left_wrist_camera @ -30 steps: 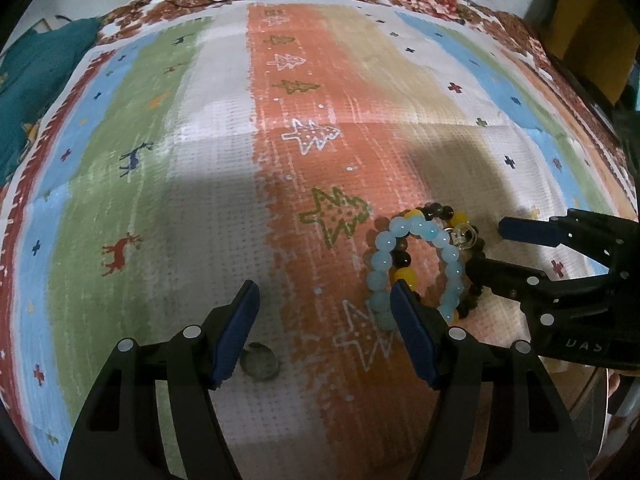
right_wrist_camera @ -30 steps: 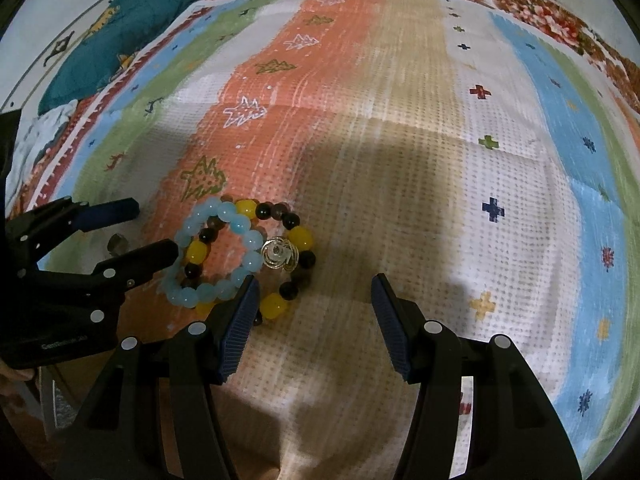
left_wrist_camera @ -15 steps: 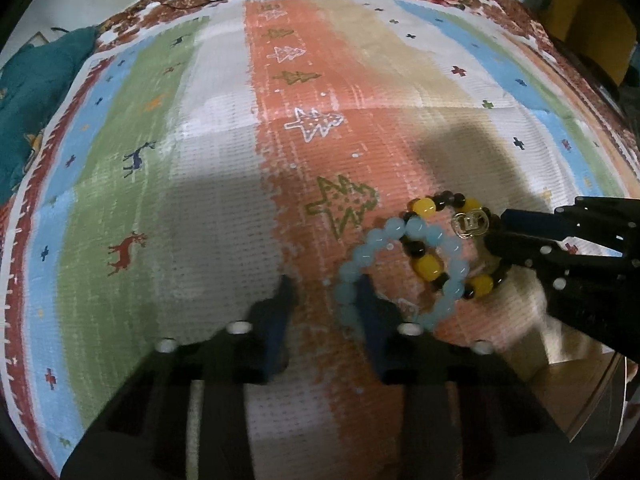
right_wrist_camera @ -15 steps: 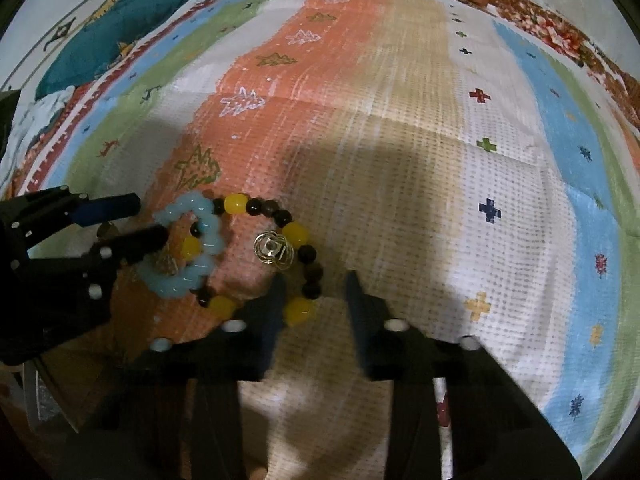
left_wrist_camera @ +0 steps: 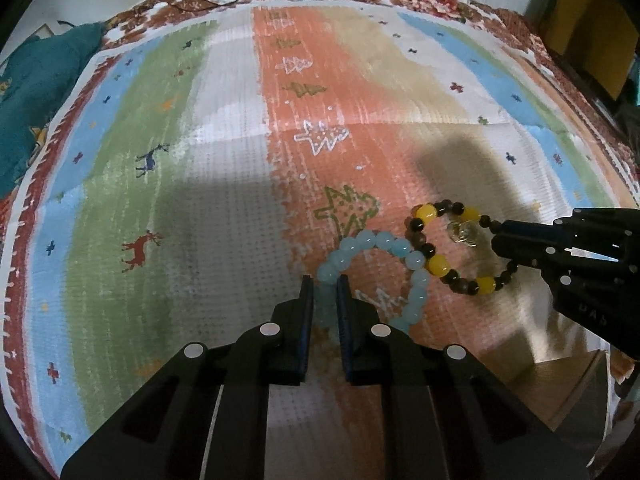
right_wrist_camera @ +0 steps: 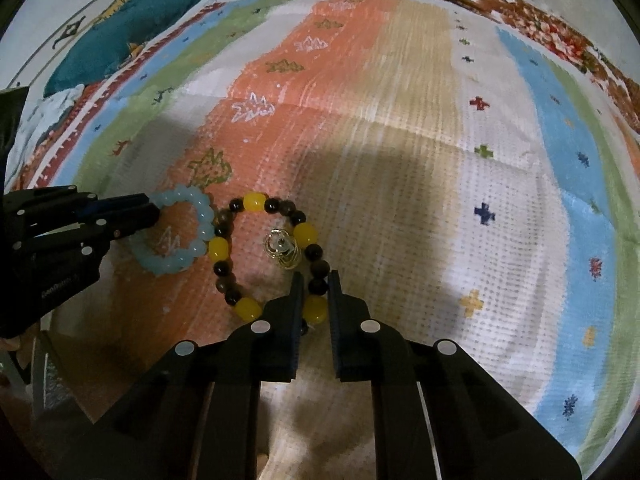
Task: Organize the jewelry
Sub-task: 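Grasp the light-blue bracelet with the left gripper while the right grasps the yellow-black bracelet, then lift the light-blue bracelet with the left gripper while the right lifts the yellow-black bracelet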
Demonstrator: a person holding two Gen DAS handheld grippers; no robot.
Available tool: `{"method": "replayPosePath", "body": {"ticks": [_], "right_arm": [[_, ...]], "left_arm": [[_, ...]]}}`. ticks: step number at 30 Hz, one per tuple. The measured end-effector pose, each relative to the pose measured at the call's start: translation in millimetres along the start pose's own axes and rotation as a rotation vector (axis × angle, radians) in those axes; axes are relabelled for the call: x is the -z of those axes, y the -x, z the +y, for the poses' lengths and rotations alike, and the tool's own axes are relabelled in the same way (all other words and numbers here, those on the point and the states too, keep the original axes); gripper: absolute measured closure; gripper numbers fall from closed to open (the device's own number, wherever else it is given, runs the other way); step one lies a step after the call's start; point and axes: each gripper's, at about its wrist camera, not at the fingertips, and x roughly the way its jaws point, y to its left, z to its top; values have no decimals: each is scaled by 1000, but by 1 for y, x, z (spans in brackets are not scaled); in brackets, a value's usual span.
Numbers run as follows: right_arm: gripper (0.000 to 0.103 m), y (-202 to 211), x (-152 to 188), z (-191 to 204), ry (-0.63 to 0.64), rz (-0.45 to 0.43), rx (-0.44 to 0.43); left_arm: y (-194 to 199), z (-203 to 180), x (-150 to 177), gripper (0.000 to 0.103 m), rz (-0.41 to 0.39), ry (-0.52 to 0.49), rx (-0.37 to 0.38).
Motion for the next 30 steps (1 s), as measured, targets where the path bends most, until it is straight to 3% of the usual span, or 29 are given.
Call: {"method": "replayPosePath", "body": {"ticks": [30], "right_arm": [[91,78,15,21,12,-131,-56]], "left_arm": [[73,-15,7,92,-119,40,66]]}}
